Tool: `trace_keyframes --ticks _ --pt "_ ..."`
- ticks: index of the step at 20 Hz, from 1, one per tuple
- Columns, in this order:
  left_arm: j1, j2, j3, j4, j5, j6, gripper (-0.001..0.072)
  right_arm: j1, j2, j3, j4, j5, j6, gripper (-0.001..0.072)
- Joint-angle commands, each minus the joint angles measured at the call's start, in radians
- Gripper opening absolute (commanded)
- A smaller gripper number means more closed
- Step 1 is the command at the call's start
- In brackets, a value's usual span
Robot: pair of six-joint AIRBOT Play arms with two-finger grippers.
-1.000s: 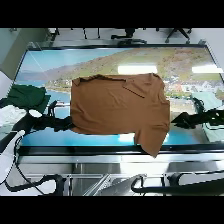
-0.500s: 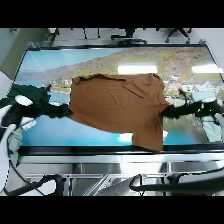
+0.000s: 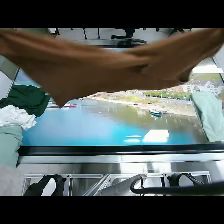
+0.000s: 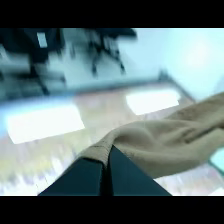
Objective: Fold the shirts.
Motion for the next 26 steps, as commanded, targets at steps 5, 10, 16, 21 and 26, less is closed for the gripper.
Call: trace_keyframes --ticks 5,10,16,21,26 --pt "0.171 0.105 0.143 0.034 -0.023 -0.07 0.0016 -0.046 0.059 0.205 -0.143 -0.117 0.094 0.0022" --pt "0.075 -0.024 -0.244 -0.065 -0.003 0.042 0.0017 -0.014 -0.167 -0.013 0.049 0.057 0.056 0.002" --pt "-0.263 -0.478 -0.452 0.229 0.147 0.086 0.0018 0.241 -0.521 -0.374 -0.106 -0.103 -0.05 0.002" --pt "-0.238 -0.78 -0.345 0.268 0.18 -0.005 0.0017 0.208 -0.801 -0.226 -0.088 -0.109 0.002 0.0019" --pt "-0.239 -0.853 -0.153 0.286 0.021 -0.02 0.0017 0.168 -0.874 -0.011 -0.243 0.068 0.126 0.0019"
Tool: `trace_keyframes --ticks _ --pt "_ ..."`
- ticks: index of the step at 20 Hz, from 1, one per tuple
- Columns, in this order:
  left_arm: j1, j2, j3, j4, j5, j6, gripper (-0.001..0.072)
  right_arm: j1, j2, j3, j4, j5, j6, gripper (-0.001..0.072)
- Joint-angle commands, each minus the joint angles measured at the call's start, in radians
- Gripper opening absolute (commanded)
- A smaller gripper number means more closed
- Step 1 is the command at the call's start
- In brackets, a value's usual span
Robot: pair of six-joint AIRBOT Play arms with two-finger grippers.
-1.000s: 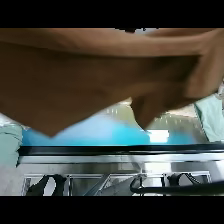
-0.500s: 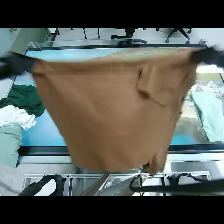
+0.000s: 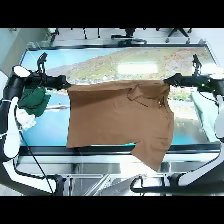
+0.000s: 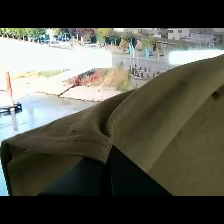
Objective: Fold the shirts.
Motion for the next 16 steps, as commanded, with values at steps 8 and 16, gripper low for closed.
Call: trace_keyframes --ticks 8,16 --pt "-0.039 -0.048 -0.122 0.257 -0.117 -0.09 0.0017 -0.01 -0.039 -0.002 -0.377 0.237 0.105 0.002" --pt "-0.039 -0.05 -0.212 0.237 0.061 -0.087 0.0022 0.053 -0.035 -0.126 -0.388 0.089 0.108 0.0022"
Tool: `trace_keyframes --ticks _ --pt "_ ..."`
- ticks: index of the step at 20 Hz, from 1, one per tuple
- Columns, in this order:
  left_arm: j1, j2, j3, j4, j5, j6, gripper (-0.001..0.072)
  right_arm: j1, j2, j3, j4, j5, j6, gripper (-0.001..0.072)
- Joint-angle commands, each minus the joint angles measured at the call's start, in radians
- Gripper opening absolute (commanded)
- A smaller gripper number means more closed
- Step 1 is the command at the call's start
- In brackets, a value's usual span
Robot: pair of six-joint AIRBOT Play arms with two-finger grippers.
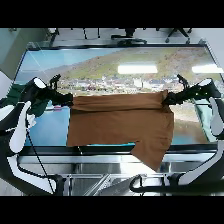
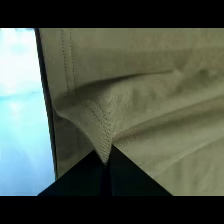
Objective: Fold the shirts.
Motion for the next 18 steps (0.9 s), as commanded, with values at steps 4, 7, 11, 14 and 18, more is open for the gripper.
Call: trace_keyframes --ticks 4,7,11,14,18 --pt "0.011 0.0 0.078 0.013 -0.108 -0.029 0.06 0.011 0.072 -0.009 -0.082 -0.002 0.086 0.0298" --pt "0.066 0.016 0.151 0.01 -0.351 -0.069 0.0599 -0.024 0.201 -0.005 -0.275 0.056 0.195 0.0295" --pt "0.123 0.191 -0.15 0.012 -0.351 -0.053 0.0599 -0.15 0.408 -0.164 -0.306 0.119 0.256 0.0231" --pt "0.178 0.352 -0.512 0.01 -0.234 -0.017 0.06 -0.281 0.563 -0.423 -0.31 0.108 0.343 0.0444" --pt "0.193 0.434 -0.797 -0.052 -0.039 0.021 0.06 -0.367 0.642 -0.715 -0.297 0.01 0.341 0.0443"
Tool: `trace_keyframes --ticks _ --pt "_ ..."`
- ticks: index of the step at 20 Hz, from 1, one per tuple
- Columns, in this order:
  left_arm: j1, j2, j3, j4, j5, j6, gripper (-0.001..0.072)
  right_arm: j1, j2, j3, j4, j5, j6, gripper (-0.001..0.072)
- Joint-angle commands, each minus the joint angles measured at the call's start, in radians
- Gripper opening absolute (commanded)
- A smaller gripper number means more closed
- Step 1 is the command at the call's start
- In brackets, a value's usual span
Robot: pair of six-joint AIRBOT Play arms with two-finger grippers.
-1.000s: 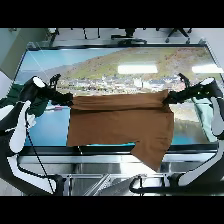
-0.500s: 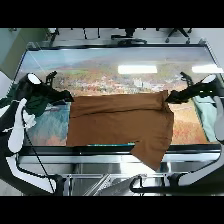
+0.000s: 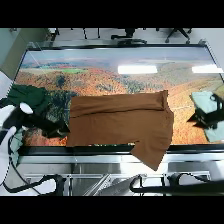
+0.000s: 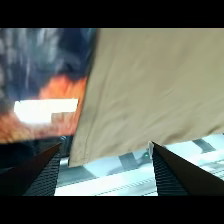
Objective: Fold the shirts.
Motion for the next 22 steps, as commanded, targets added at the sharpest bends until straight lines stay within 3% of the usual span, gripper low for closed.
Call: trace_keyframes --ticks 1,4,5,6,9,14,15,16,18,22 --pt "0.018 0.066 -0.238 -0.098 0.185 0.071 0.06 -0.06 0.07 -0.24 0.019 -0.07 0.02 0.0444" --pt "0.018 0.066 -0.277 -0.18 0.284 0.125 0.0598 -0.06 0.069 -0.344 0.085 -0.047 -0.031 0.0444" --pt "0.018 0.066 -0.274 -0.211 0.306 0.15 0.0475 -0.057 0.069 -0.37 0.118 -0.045 -0.051 0.0444" --pt "0.018 0.066 -0.27 -0.233 0.315 0.169 0.0228 -0.048 0.069 -0.399 0.15 -0.042 -0.075 0.0444" --pt "0.017 0.066 -0.265 -0.325 0.301 0.229 0.0019 0.004 0.062 -0.485 0.154 -0.077 -0.095 0.0445" --pt "0.018 0.066 -0.265 -0.371 0.263 0.249 0.0019 0.124 -0.01 -0.54 0.192 -0.12 -0.119 0.0433" --pt "0.018 0.066 -0.265 -0.38 0.252 0.25 0.0019 0.145 -0.018 -0.538 0.235 -0.118 -0.161 0.0316" --pt "0.019 0.068 -0.26 -0.375 0.232 0.25 0.0019 0.156 -0.018 -0.53 0.275 -0.109 -0.196 0.005" --pt "0.019 0.08 -0.226 -0.311 0.158 0.244 0.0017 0.153 -0.003 -0.487 0.283 -0.071 -0.185 0.0022" --pt "0.019 0.234 -0.231 -0.058 0.096 0.027 0.0016 0.146 0.13 -0.43 -0.071 -0.031 0.118 0.0021"
